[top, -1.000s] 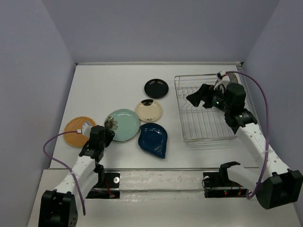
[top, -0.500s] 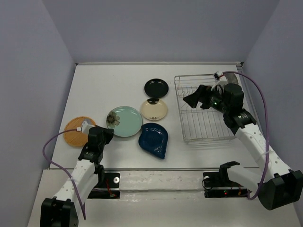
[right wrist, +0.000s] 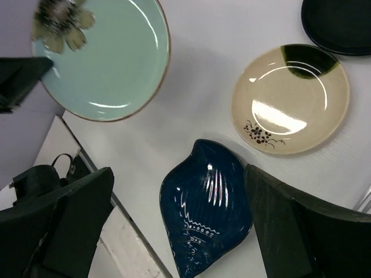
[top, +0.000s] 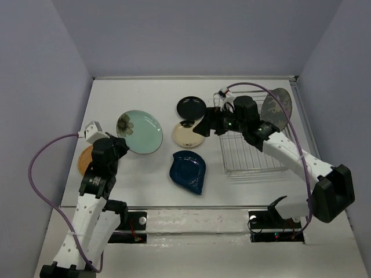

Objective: Load the plates into the dish rack

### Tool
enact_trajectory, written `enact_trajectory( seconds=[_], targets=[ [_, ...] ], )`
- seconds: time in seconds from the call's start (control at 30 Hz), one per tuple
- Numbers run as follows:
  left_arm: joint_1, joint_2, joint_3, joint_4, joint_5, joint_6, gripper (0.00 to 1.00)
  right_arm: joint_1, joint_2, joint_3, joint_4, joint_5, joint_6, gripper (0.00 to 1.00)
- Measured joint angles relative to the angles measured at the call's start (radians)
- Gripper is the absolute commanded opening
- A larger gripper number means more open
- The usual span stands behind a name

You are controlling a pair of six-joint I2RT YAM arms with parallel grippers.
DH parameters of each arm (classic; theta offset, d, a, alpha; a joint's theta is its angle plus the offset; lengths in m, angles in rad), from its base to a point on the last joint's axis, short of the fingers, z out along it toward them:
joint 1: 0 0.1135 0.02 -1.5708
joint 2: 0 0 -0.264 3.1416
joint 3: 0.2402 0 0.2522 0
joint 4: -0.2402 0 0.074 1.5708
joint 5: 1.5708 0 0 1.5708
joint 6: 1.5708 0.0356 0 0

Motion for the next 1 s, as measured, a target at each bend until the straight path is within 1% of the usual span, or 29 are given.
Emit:
enact_trajectory(
  seconds=[0.07, 0.17, 0.27, 0.43, 0.57, 0.67, 0.7, 0.73, 0.77, 0.8, 0.83, 0.87, 0.9, 0.93, 0.97, 1.0],
  targets=[
    [-0.014, 0.005, 0.084, 0.033, 0.008, 0.042, 0.06, 0.010, 0.047, 0.023, 0.009, -0.011, 0.010, 1.00],
    [-0.040, -0.004, 0.131, 0.111, 0.065, 0.064, 0.06, 0.010, 0.116, 0.056, 0.039, -0.048, 0.029, 1.00],
    [-0.063, -0.005, 0.135, 0.156, 0.138, 0.079, 0.06, 0.010, 0.166, 0.101, 0.052, -0.080, 0.039, 1.00],
    [-0.100, 0.032, 0.135, 0.155, 0.241, 0.089, 0.06, 0.010, 0.219, 0.183, 0.076, -0.129, 0.050, 1.00],
    [-0.135, 0.049, 0.135, 0.158, 0.303, 0.089, 0.06, 0.010, 0.229, 0.190, 0.116, -0.142, 0.065, 1.00],
    [-0.168, 0.048, 0.137, 0.179, 0.343, 0.095, 0.06, 0.010, 0.254, 0.190, 0.152, -0.170, 0.085, 0.90],
    [-0.176, 0.048, 0.138, 0.187, 0.351, 0.098, 0.05, 0.010, 0.262, 0.190, 0.161, -0.181, 0.090, 0.89],
    [-0.185, 0.048, 0.140, 0.195, 0.359, 0.103, 0.06, 0.010, 0.273, 0.190, 0.170, -0.194, 0.098, 0.86],
    [-0.195, 0.048, 0.143, 0.202, 0.367, 0.108, 0.06, 0.010, 0.283, 0.190, 0.178, -0.204, 0.108, 0.78],
    [-0.205, 0.048, 0.149, 0.207, 0.371, 0.112, 0.05, 0.010, 0.289, 0.190, 0.185, -0.216, 0.115, 0.61],
    [-0.211, 0.048, 0.152, 0.211, 0.372, 0.121, 0.05, 0.010, 0.290, 0.188, 0.189, -0.223, 0.121, 0.48],
    [-0.217, 0.048, 0.154, 0.211, 0.371, 0.128, 0.05, 0.010, 0.288, 0.183, 0.203, -0.235, 0.134, 0.30],
    [-0.220, 0.049, 0.154, 0.211, 0.369, 0.133, 0.11, 0.010, 0.284, 0.181, 0.215, -0.242, 0.132, 0.10],
    [-0.224, 0.049, 0.154, 0.204, 0.345, 0.150, 0.19, 0.010, 0.276, 0.176, 0.230, -0.253, 0.136, 0.07],
    [-0.224, 0.049, 0.154, 0.202, 0.340, 0.142, 0.28, 0.008, 0.266, 0.169, 0.240, -0.277, 0.145, 0.07],
    [-0.219, 0.048, 0.154, 0.202, 0.319, 0.145, 0.48, -0.005, 0.249, 0.156, 0.253, -0.302, 0.161, 0.07]
  ],
)
